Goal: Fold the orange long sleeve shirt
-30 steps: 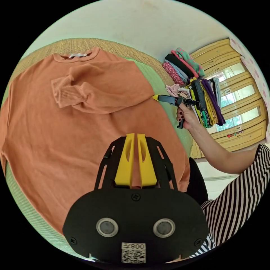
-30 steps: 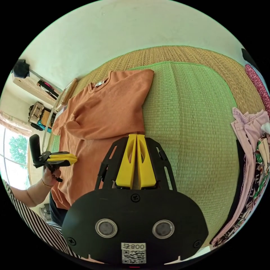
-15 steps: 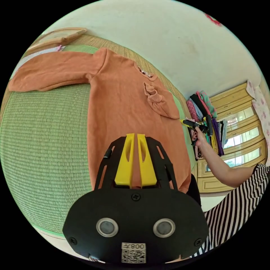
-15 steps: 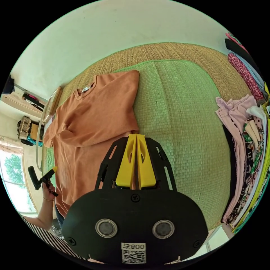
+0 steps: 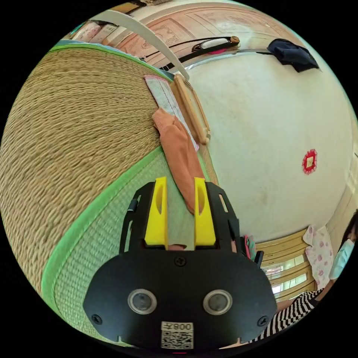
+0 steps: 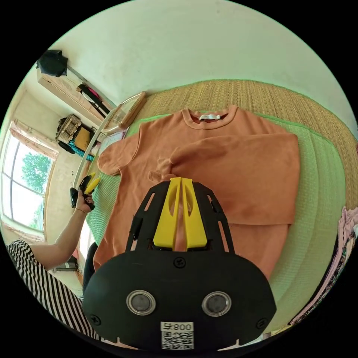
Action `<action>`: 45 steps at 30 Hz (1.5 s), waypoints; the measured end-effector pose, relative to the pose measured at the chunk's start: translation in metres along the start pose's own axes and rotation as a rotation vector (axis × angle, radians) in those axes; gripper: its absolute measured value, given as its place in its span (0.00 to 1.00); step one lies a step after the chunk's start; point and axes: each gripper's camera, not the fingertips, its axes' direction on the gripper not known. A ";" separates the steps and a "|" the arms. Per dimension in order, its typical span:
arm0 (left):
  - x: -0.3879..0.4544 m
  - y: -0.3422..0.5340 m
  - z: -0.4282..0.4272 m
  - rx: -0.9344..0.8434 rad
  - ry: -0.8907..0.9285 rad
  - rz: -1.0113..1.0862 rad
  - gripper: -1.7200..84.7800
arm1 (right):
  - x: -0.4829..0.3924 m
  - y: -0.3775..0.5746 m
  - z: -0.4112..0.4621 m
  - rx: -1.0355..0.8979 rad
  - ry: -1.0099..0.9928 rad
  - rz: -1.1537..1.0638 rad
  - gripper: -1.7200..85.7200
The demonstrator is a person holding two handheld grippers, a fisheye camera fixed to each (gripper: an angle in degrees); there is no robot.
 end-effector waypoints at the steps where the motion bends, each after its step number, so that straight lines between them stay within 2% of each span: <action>1: -0.015 -0.009 0.000 -0.011 0.019 -0.003 0.13 | -0.022 -0.018 0.008 -0.016 -0.024 -0.031 0.04; 10: -0.058 -0.031 -0.003 -0.018 0.068 0.070 0.05 | -0.210 -0.133 0.064 -0.137 -0.132 -0.290 0.10; 12: -0.047 -0.027 -0.007 -0.007 0.080 0.151 0.04 | -0.256 -0.153 0.069 -0.142 -0.150 -0.355 0.11; 17: 0.020 -0.007 -0.002 -0.074 -0.010 0.515 0.04 | -0.379 -0.194 0.075 -0.130 -0.139 -0.526 0.13; 23: 0.047 0.008 0.011 -0.109 -0.091 0.619 0.04 | -0.532 -0.199 0.103 -0.201 0.061 -0.850 0.14; 25: 0.054 0.011 0.014 -0.114 -0.094 0.635 0.04 | -0.576 -0.190 0.127 -0.229 0.231 -0.957 0.15; 28: 0.069 0.016 0.022 -0.129 -0.129 0.676 0.04 | -0.607 -0.183 0.153 -0.247 0.392 -1.018 0.15; 33: 0.092 0.022 0.036 -0.167 -0.146 0.704 0.04 | -0.599 -0.185 0.181 -0.306 0.467 -0.944 0.11; 45: 0.167 0.034 0.080 -0.299 -0.245 0.788 0.04 | -0.511 -0.174 0.206 -0.388 0.418 -0.776 0.11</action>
